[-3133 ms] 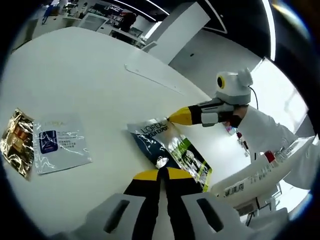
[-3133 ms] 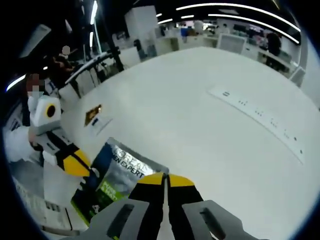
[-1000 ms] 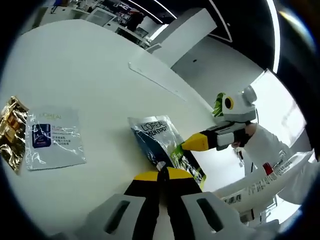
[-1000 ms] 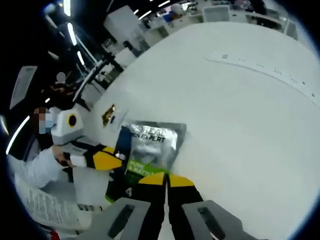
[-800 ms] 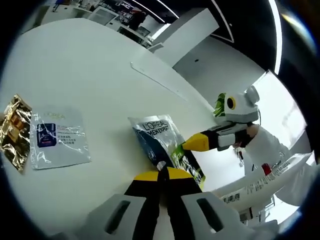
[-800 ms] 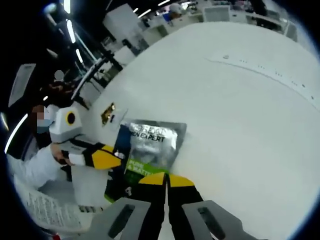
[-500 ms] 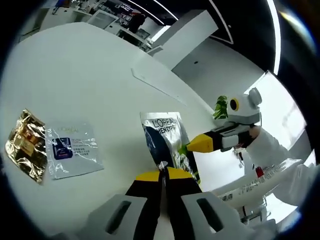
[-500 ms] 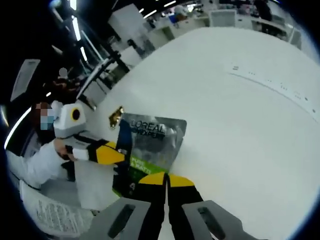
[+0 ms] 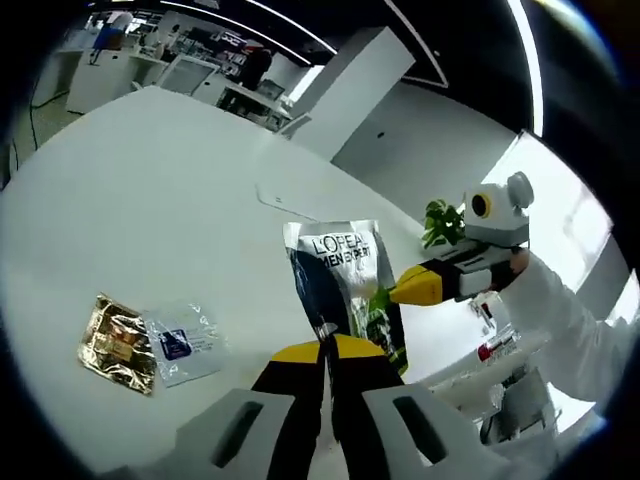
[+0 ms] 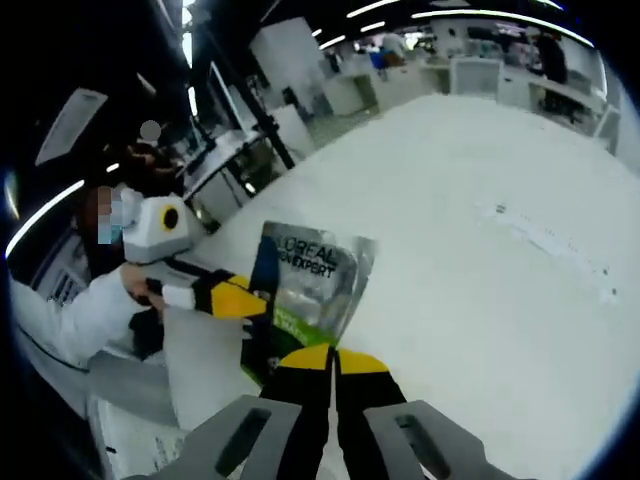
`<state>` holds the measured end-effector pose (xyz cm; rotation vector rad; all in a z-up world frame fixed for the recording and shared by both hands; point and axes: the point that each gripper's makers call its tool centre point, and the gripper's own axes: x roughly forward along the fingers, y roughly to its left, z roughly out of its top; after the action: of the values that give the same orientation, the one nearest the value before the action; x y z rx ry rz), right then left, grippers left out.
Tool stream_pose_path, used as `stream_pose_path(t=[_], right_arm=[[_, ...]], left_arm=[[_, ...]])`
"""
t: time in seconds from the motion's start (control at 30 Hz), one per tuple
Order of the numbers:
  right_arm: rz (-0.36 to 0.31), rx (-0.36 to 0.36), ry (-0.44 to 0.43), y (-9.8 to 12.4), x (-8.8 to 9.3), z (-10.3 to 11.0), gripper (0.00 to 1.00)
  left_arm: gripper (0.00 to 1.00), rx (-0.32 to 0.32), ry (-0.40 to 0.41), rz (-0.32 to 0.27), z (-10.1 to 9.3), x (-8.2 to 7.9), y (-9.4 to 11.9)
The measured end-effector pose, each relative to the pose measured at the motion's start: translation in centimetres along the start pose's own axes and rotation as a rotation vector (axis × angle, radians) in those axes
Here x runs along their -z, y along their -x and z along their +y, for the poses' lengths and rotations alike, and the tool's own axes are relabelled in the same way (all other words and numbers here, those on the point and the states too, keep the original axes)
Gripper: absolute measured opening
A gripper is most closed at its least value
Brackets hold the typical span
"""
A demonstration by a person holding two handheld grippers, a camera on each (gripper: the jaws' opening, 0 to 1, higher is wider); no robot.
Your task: Arrange the skincare products in the storage area until every visible bottle or jar stands upright without overlapping.
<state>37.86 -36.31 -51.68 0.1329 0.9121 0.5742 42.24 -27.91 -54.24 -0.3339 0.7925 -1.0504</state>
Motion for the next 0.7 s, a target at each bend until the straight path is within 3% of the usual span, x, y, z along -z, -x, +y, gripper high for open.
stream_pose_path(t=[0.33,0.7], right_arm=[[-0.071,-0.004,0.066,2.7,-3.0,3.6,0.0],[-0.117,-0.019,0.135,5.0,-3.8,8.2,0.0]], left_arm=[[0.0,0.004,-0.078,-0.053,-3.7,-2.7,3.5],[0.0,0.006,-0.143,-0.087,-6.3,-3.2,8.0]])
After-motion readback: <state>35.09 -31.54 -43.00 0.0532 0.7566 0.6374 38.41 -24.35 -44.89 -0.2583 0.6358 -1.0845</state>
